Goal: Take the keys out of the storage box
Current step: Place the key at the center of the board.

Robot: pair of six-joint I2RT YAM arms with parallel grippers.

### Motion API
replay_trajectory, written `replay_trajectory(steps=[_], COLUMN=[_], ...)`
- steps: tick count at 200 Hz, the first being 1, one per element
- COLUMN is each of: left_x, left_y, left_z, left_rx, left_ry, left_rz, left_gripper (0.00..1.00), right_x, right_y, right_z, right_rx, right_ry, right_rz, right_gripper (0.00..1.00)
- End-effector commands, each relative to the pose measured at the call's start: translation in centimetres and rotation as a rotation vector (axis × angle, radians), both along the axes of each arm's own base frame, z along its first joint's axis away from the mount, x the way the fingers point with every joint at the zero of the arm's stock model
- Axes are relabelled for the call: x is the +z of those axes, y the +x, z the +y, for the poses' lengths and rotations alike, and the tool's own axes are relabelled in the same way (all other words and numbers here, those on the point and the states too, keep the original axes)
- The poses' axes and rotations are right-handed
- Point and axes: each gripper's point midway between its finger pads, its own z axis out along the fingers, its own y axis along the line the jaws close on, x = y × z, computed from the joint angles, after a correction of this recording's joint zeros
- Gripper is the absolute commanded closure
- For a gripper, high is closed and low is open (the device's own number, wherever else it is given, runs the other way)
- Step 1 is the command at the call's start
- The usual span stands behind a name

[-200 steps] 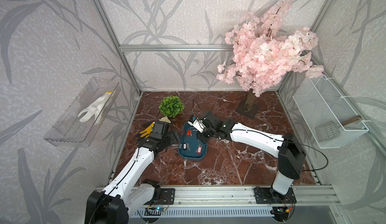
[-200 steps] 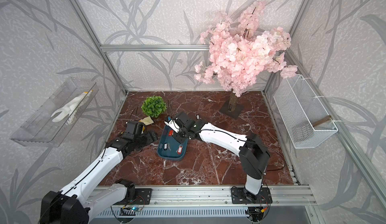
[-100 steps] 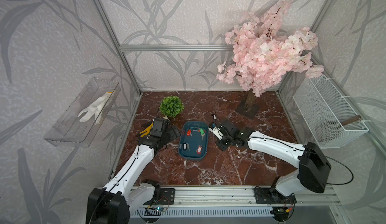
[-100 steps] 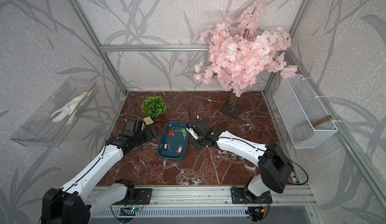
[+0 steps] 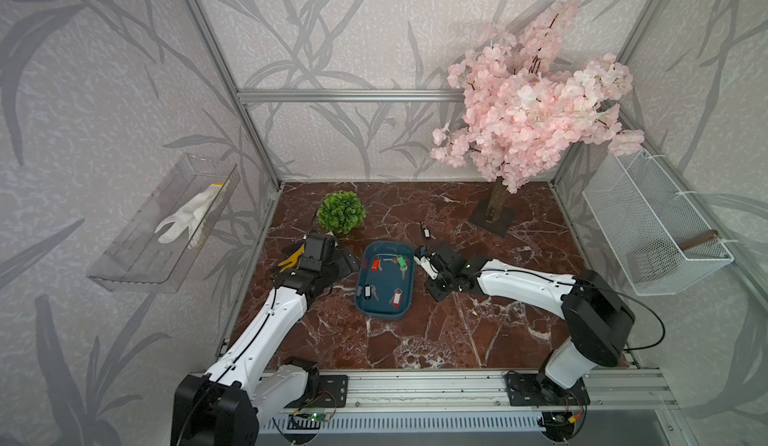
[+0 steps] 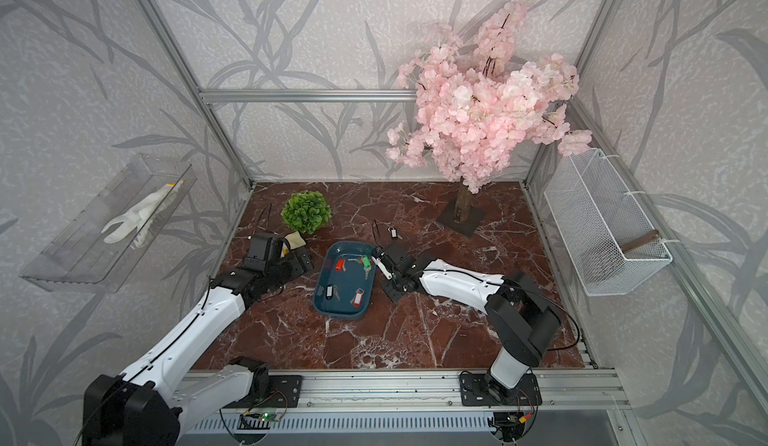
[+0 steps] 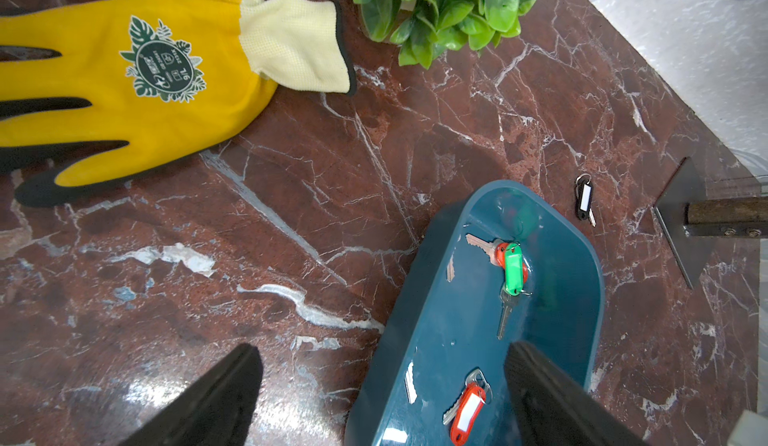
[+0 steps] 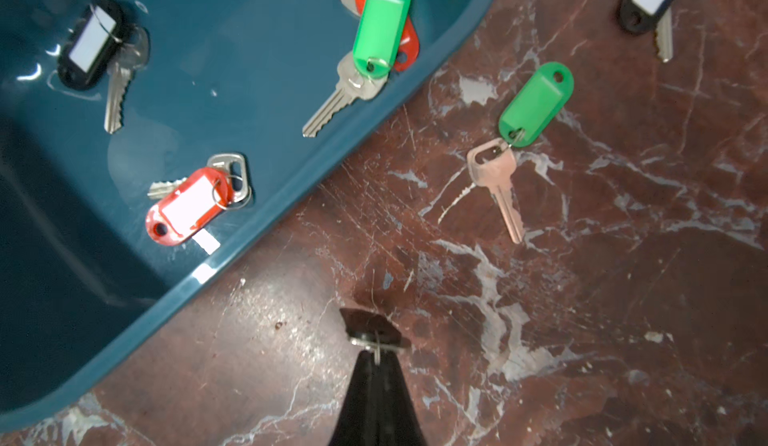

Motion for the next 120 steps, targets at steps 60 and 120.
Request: replay_trajectory(steps=[60, 120], left_x=[2.4, 2.7], left_y=[0.2, 0.0], left_z=[0.0, -1.6], left_rx=[-0.059, -0.146], left_ry=[0.033, -0.014], left_rz=[-0.045, -0.057], left_gripper=[0.04, 0.09], right_x=[-4.1, -3.3], right_y=[1.2, 1.3], right_z=[-0.6, -0.4], right_rx=[-0.077, -0.085], right_ry=[-0.036, 0.016], right_rz=[0.062, 0.043], right_gripper=[1.0, 0.73])
